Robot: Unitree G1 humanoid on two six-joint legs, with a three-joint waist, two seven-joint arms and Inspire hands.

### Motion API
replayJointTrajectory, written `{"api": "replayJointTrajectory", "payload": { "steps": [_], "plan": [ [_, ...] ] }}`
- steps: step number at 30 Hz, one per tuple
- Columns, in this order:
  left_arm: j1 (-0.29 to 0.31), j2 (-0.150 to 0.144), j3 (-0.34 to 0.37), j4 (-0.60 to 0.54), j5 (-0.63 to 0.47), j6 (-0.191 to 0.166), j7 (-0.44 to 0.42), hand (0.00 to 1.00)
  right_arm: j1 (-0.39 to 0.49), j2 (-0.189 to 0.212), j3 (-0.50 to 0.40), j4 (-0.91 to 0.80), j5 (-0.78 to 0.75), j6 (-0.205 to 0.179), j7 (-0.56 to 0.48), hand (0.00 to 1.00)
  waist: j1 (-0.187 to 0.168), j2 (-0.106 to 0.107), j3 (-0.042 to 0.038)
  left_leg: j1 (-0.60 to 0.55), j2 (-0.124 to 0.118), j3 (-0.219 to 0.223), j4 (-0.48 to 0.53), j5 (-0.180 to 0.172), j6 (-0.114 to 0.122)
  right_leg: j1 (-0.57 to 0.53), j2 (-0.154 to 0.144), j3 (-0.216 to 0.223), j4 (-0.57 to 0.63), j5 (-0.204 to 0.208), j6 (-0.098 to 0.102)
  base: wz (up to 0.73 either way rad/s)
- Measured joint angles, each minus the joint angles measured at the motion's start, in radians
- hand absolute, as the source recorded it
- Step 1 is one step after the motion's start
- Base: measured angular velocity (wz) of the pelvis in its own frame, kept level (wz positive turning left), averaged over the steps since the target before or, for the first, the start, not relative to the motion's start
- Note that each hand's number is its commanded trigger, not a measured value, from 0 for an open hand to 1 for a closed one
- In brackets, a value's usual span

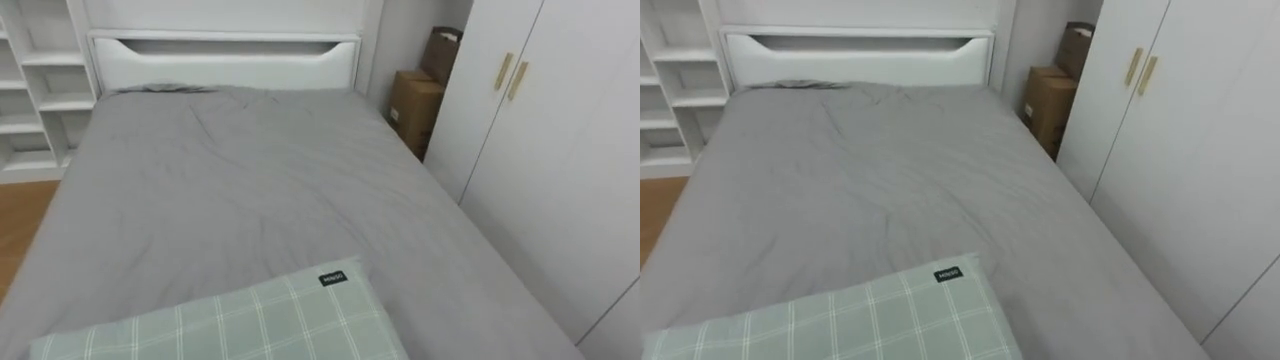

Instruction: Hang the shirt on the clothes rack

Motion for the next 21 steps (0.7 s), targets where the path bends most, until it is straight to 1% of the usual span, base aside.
{"api": "replayJointTrajectory", "payload": {
  "steps": [2, 4, 5, 7, 9, 21],
  "plan": [
    [0.0, -0.004, 0.005, 0.0, 0.001, 0.0, -0.003, 0.0, -0.001, -0.001, -0.009, 0.025, 0.006, -0.008, 0.011, 0.0, -0.006, 0.004, 0.0014, 0.0, 0.0, -0.002, -0.003, 0.003, -0.001, 0.001, 0.001, 0.001, 0.0, 0.0, 0.0, 0.06],
    [0.0, -0.009, 0.006, 0.0, 0.004, 0.0, -0.013, 0.0, 0.003, -0.006, -0.017, 0.031, 0.011, -0.01, 0.022, 0.0, -0.007, 0.012, 0.0024, -0.001, 0.0, -0.006, -0.004, 0.004, -0.002, 0.001, 0.001, 0.001, 0.0, 0.0, 0.0, 0.08],
    [0.0, -0.013, 0.007, 0.0, 0.006, 0.0, -0.021, 0.0, 0.003, -0.011, -0.024, 0.031, 0.012, -0.014, 0.034, 0.0, -0.013, 0.019, 0.0037, -0.003, -0.001, -0.015, -0.005, 0.004, -0.002, 0.001, 0.001, -0.003, 0.0, 0.0, 0.0, 0.14],
    [0.001, -0.015, 0.0, 0.0, 0.009, 0.001, -0.024, 0.0, 0.003, -0.013, -0.022, 0.03, 0.024, -0.021, 0.042, 0.0, -0.027, 0.026, 0.0031, -0.004, -0.003, -0.026, -0.014, 0.004, -0.002, 0.001, 0.001, -0.002, 0.0, 0.0, 0.0, 0.14],
    [0.001, -0.015, -0.007, 0.0, 0.009, 0.003, -0.024, 0.0, 0.004, -0.013, -0.02, 0.03, 0.041, -0.02, 0.051, 0.0, -0.03, 0.03, 0.0034, -0.004, -0.003, -0.031, -0.016, 0.007, -0.004, 0.0, 0.002, -0.002, 0.0, 0.0, 0.0, 0.02],
    [0.002, -0.014, -0.007, 0.0, 0.008, 0.003, -0.038, 0.0, 0.005, -0.015, -0.011, 0.037, 0.088, -0.017, 0.092, 0.0, -0.028, 0.033, 0.0023, -0.005, -0.004, -0.043, -0.021, 0.01, -0.003, 0.002, 0.003, -0.005, 0.0, -0.001, 0.001, 0.04]
  ]
}}
